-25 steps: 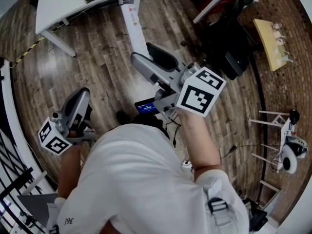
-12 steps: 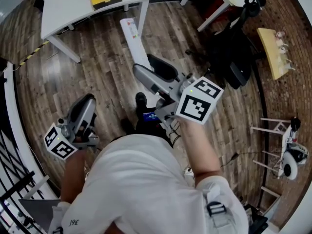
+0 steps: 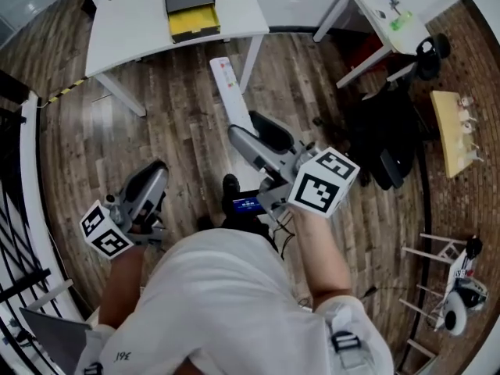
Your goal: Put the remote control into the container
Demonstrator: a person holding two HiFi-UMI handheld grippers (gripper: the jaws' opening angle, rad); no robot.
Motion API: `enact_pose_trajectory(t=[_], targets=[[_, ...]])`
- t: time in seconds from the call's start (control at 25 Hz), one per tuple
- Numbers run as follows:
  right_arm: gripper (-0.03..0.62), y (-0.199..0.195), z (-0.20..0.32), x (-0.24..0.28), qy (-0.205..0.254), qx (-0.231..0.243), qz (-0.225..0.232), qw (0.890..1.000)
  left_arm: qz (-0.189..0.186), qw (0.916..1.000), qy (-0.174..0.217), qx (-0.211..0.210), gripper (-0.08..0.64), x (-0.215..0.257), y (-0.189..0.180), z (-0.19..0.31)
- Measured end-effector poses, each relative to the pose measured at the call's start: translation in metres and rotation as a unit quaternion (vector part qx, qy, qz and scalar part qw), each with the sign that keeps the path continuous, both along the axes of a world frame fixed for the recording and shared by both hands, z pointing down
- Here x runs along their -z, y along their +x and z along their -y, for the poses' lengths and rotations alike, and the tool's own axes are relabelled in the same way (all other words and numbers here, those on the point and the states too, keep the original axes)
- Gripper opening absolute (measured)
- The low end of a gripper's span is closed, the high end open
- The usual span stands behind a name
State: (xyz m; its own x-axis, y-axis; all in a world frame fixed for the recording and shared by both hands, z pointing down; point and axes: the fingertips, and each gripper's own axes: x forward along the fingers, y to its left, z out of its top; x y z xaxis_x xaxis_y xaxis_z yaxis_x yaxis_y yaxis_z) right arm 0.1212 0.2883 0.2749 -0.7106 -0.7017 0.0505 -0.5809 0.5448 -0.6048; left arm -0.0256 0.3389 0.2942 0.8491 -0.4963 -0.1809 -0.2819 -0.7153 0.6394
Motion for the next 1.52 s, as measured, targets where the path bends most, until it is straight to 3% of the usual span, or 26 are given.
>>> enact_pose_trajectory(t=[0.48,0.84,1.16,1.52], targets=[[0.241,0.045,0.093,0.002,-0.003,0.033,-0.006,0.999,-0.005,0.9996,0.000,0.028,0.051,0.010,0.051,0.089],[0.239,0.073,0.135,0.000,-0.002,0.051,-0.008,0.999,-0.004,0.9991,-0.002,0.043,0.051,0.011,0.083,0.127],[0.239,0.057,0.166,-0.010,-0.017,0.064,-0.010,0.998,0.001,0.9985,-0.013,0.053,0.051,0.003,0.067,0.158],[0.239,0.027,0.233,-0.020,-0.029,0.033,-0.016,0.999,-0.002,0.9994,-0.018,0.029,0.051,-0.006,0.028,0.236]])
